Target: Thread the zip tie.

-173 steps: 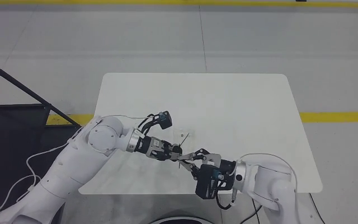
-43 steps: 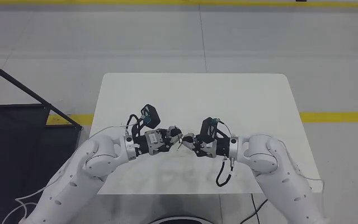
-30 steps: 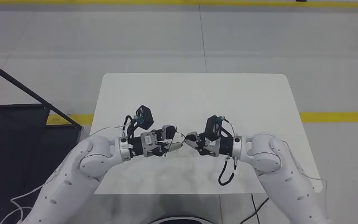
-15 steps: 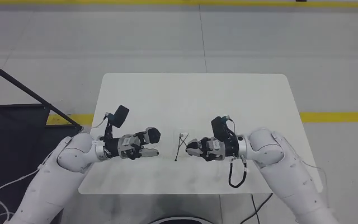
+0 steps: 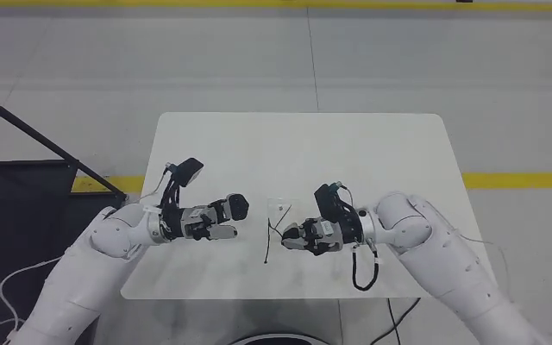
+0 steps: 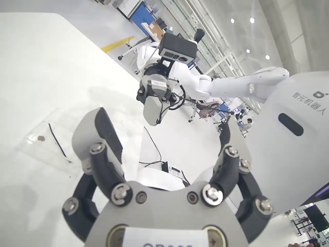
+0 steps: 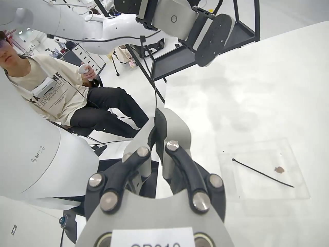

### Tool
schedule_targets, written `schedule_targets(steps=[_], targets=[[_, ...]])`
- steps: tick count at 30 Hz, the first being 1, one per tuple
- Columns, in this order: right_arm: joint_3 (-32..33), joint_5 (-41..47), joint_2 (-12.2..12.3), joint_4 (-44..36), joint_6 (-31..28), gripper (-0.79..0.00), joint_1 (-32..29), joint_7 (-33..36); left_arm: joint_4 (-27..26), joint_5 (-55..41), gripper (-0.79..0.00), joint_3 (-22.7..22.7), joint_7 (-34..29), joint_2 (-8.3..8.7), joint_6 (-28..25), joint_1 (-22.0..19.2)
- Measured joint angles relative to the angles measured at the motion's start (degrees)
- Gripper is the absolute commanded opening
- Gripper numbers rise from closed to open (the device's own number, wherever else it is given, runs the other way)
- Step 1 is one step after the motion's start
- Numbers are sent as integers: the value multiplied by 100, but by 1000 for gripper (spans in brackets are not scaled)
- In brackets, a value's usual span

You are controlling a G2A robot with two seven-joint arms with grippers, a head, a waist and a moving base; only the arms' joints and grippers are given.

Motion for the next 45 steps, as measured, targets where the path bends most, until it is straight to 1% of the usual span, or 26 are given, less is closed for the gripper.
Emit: schedule_targets(steps=[3,5,7,10,11,13,15,17,19,21,24,26,35,45], targets=[[0,0,0,0,0,-785,0,0,-23,-29,0,15,46,-6,49,19],[-19,-30,-3,-35,43,-785,-39,-41,-84,-222,0,89,238,-35,274,51],[-69,-39,-9,-40,58,-785,-54,-31,-71,-520,0,197,224,-61,449,23],[-242,103,-9,-54,-2,-785,41,1,65,-1153,0,436,-278,-101,769,-172],[-328,166,4,-67,-3,-785,97,1,172,-1339,-15,511,-518,-115,922,-279],[-454,258,36,-69,-2,-785,180,0,284,-1611,-71,632,-856,-147,1142,-428],[-587,375,78,-56,0,-785,275,-1,423,-1943,-145,749,-1197,-187,1318,-577],[-708,463,121,-23,0,-785,370,-1,542,-2201,-246,831,-1430,-228,1430,-708],[-815,529,155,8,0,-785,449,-1,586,-2312,-372,883,-1507,-261,1500,-797],[-926,621,186,45,0,-785,537,-1,611,-2320,-437,929,-1523,-293,1521,-854],[-1062,738,218,110,0,-785,658,-1,622,-2318,-499,974,-1556,-327,1555,-894],[-1144,811,236,140,0,-785,726,-1,629,-2301,-517,988,-1594,-344,1593,-911],[-1366,1009,297,220,0,-785,916,-1,639,-2219,-536,1011,-1752,-397,1751,-945],[-1433,1130,334,269,0,-785,989,-1,705,-2184,-643,973,-1766,-448,1765,-929]])
